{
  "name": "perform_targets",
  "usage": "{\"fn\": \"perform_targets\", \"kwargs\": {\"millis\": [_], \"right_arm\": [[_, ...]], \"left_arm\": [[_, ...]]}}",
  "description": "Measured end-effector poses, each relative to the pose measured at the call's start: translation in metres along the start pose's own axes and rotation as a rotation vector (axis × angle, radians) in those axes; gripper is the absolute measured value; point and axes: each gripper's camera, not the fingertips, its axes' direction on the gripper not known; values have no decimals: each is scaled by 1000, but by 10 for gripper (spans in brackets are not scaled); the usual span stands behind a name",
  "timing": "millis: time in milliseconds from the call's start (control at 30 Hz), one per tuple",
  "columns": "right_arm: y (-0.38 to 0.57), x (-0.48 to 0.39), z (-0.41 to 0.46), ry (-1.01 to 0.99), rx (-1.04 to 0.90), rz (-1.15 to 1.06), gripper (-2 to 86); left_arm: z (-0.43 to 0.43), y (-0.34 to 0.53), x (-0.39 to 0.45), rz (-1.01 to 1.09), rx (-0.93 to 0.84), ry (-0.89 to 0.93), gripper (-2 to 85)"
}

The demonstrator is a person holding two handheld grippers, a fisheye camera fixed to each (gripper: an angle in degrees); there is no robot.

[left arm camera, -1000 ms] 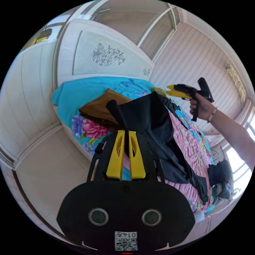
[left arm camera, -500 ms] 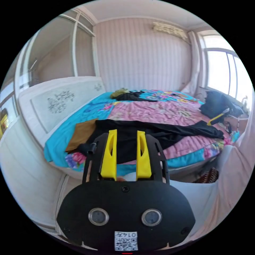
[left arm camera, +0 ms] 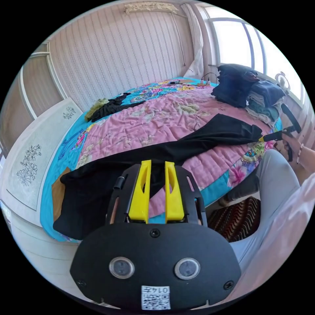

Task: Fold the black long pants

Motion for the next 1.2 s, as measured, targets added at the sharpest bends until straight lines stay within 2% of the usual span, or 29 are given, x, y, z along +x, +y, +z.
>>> {"fn": "perform_targets", "kwargs": {"millis": [167, 267, 367, 500, 800, 933, 1067, 1133, 1200], "right_arm": [[-15, 34, 3, -81, -33, 99, 97], [-12, 42, -23, -142, -4, 80, 29], [-2, 49, -70, -199, 67, 27, 14], [13, 50, -155, -273, 142, -86, 4], [-10, 24, -260, -164, 226, -255, 4], [-54, 5, -274, -75, 208, -334, 6], [-172, -1, -254, -10, 136, -338, 35], [-211, 6, -238, 50, 128, -255, 64], [-224, 14, -222, 7, 111, -195, 79]], "left_arm": [[44, -40, 4, -18, -76, 54, 133], [84, -61, 8, 4, -182, 96, 132], [124, -69, 12, -10, -315, 142, 106], [119, -83, 7, -40, -283, 208, 5], [37, -101, -9, -59, -39, 293, -9], [20, -118, -29, -116, 70, 272, -9], [49, -174, -58, -195, 117, 273, 2], [67, -194, -67, -230, 104, 208, 14], [84, -203, -76, -274, 19, 197, 36]]}}
